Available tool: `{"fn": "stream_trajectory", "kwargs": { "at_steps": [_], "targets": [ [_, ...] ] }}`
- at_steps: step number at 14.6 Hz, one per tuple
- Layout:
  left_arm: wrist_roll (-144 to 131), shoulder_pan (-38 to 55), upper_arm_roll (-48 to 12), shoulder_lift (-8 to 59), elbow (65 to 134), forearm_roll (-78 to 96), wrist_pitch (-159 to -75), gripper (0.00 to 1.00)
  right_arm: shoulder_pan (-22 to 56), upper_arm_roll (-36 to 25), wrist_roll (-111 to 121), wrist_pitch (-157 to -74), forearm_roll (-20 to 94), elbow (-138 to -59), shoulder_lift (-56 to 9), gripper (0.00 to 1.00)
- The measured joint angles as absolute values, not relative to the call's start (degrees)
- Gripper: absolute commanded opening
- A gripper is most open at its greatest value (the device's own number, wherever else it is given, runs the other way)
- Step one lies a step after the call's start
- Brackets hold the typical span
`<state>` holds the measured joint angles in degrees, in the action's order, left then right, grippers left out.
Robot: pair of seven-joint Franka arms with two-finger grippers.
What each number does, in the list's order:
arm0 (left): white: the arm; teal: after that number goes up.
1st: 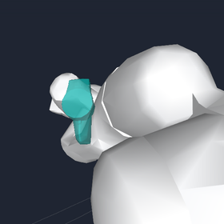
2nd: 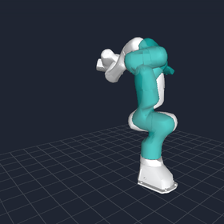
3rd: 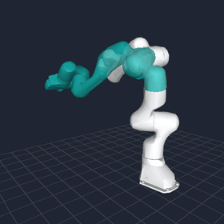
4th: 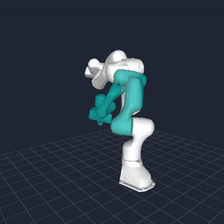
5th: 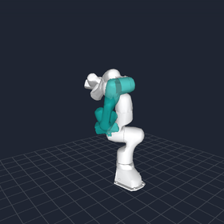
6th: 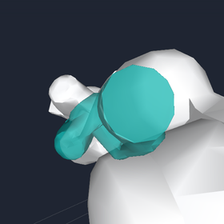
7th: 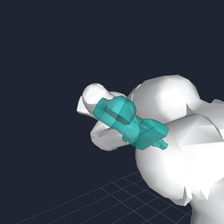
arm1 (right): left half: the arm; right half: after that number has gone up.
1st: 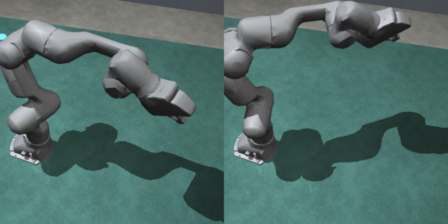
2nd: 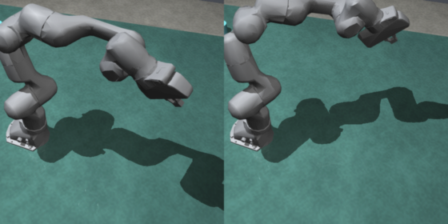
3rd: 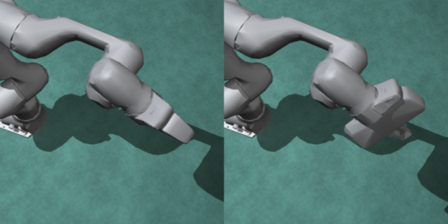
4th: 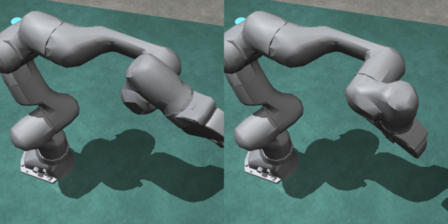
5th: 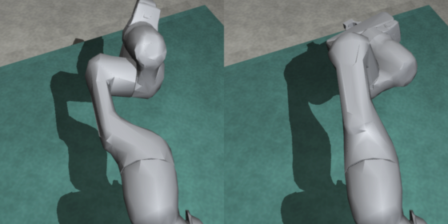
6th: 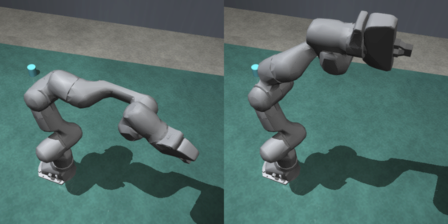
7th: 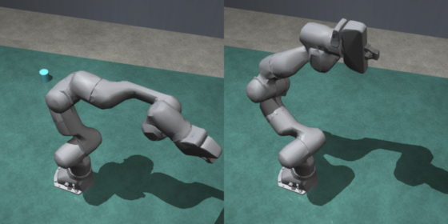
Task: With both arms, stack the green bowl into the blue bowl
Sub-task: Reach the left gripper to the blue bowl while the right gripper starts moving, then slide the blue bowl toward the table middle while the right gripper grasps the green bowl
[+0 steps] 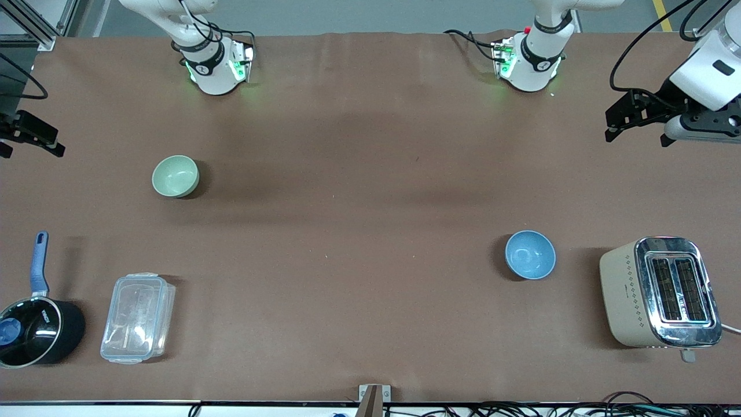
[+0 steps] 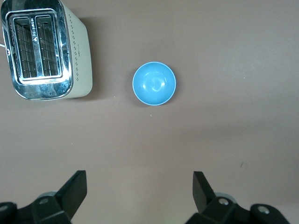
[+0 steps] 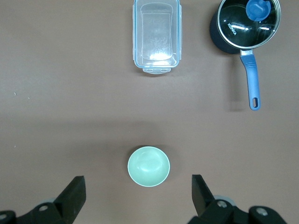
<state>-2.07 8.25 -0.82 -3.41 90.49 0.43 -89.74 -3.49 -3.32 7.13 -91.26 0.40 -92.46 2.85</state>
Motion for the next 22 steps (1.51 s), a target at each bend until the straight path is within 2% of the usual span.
{"fn": "stream_trajectory", "kwargs": {
  "at_steps": [5,9,13,15,16,17,19,22],
  "targets": [
    [-2.07,7.99,-0.17,-2.42,90.34,-0.13,-89.48,1.00,-3.52,-3.34,7.11,-91.19,0.40,-92.43,2.23,1.00],
    [-2.06,7.98,-0.17,3.64,90.21,-1.87,-92.63,1.00,-3.54,-3.36,7.11,-91.01,0.40,-92.43,2.21,1.00],
    [-2.09,6.75,-0.15,12.68,95.39,-1.98,-108.05,1.00,-3.90,-3.40,7.11,-90.19,0.40,-93.16,2.12,1.00],
    [-2.09,6.45,-0.15,16.43,100.19,-1.98,-118.22,1.00,-4.80,-3.43,7.24,-90.17,0.40,-96.24,2.12,1.00],
    [-2.09,6.46,-0.17,19.17,104.17,-1.98,-126.41,1.00,-5.26,-3.43,7.30,-90.79,0.40,-99.57,2.50,1.00],
    [-2.09,6.46,-0.18,20.65,106.04,-1.99,-130.01,0.96,-5.42,-3.44,7.31,-91.39,0.40,-101.78,3.05,1.00],
    [-2.08,6.46,-0.21,23.43,108.83,-1.99,-135.52,0.79,-6.37,-3.47,7.42,-95.16,0.40,-109.51,5.80,0.99],
    [-2.06,6.30,-0.19,27.28,109.67,-1.99,-139.36,0.62,-9.99,-3.56,10.24,-106.83,0.39,-125.52,10.59,0.98]
  ]
}}
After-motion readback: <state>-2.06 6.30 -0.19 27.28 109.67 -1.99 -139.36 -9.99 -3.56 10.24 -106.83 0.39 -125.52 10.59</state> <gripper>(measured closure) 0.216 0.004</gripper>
